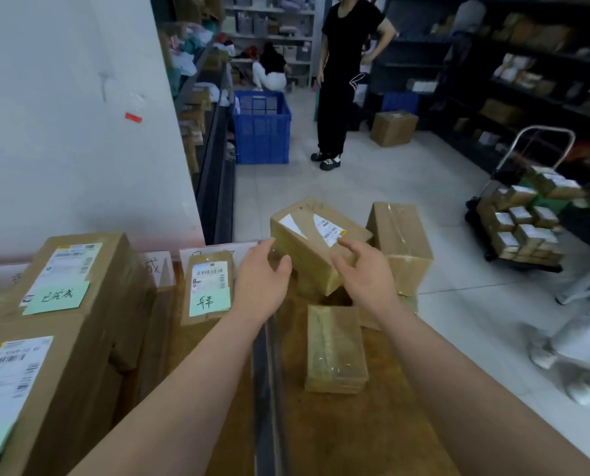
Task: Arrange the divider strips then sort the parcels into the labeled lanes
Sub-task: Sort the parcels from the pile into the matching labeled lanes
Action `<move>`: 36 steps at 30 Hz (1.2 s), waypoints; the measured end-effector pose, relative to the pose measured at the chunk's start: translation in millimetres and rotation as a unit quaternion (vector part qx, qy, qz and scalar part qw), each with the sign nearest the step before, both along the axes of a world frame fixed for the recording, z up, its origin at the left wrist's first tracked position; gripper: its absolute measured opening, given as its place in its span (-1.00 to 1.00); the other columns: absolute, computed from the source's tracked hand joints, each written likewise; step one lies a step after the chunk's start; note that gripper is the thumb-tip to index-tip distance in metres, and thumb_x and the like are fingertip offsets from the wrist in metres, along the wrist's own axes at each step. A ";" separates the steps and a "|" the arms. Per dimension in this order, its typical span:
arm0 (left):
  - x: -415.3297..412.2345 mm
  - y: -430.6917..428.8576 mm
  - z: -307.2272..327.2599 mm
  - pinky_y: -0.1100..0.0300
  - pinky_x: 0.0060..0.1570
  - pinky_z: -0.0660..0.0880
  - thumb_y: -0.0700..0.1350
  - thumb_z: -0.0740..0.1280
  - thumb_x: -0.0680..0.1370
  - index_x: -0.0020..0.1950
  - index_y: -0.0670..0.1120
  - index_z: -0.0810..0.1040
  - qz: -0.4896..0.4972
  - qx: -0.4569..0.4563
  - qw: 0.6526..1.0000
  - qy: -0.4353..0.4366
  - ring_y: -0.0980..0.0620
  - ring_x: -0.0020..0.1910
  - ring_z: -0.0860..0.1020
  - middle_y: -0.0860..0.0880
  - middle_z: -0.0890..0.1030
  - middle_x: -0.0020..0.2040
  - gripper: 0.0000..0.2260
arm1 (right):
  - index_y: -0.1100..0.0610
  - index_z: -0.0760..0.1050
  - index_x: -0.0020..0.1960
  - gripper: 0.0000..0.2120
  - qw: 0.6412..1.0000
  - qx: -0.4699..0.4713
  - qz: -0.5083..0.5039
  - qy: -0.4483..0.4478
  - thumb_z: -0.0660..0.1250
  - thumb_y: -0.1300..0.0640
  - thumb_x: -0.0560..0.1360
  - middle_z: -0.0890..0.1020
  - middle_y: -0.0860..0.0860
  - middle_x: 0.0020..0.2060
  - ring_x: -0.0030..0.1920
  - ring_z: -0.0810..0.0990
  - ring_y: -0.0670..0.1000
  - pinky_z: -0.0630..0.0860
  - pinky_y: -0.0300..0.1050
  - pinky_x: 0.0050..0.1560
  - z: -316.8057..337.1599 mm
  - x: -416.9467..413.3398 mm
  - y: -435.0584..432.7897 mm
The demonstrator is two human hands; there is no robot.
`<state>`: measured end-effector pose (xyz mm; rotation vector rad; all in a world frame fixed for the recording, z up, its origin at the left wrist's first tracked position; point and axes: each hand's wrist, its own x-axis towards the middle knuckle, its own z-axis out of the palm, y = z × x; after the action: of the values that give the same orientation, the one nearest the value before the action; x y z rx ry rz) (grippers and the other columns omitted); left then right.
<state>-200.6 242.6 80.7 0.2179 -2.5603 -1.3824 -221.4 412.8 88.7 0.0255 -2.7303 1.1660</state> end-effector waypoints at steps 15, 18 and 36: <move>-58.8 183.4 -7.8 0.01 0.44 0.27 0.04 0.17 0.66 0.54 -0.09 0.27 -0.090 0.028 0.986 -0.140 -0.07 0.45 0.35 -0.07 0.38 0.49 -0.52 | 0.27 0.45 0.30 -0.66 0.975 -0.135 -0.056 -0.169 0.16 0.11 0.62 0.54 0.15 0.23 0.25 0.49 0.17 0.44 -0.06 0.14 -16.4 -56.7 182.6; -64.5 198.4 -11.9 0.06 0.30 0.41 0.03 0.19 0.65 0.47 -0.08 0.38 -0.078 0.061 0.986 -0.134 -0.04 0.31 0.48 -0.04 0.51 0.37 -0.59 | 0.20 0.56 0.21 -0.70 0.956 -0.222 -0.017 -0.190 0.12 0.20 0.61 0.63 0.08 0.10 0.10 0.59 0.01 0.54 -0.33 -0.14 -22.1 -59.5 189.3; 33.6 229.9 -23.0 0.43 -0.29 0.40 0.34 0.48 0.27 0.48 -0.01 0.25 -0.004 0.230 0.961 -0.153 0.29 -0.03 0.49 0.23 0.48 0.08 -0.09 | 0.00 0.15 0.53 -0.25 0.849 -0.430 -0.005 -0.306 0.45 -0.01 0.46 0.38 0.03 0.38 0.30 0.42 0.10 0.39 0.20 0.35 -47.9 19.7 236.1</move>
<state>-166.9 472.5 57.7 0.5367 -2.4180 -2.0759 -201.7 648.9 40.7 -0.5582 -2.3035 2.6400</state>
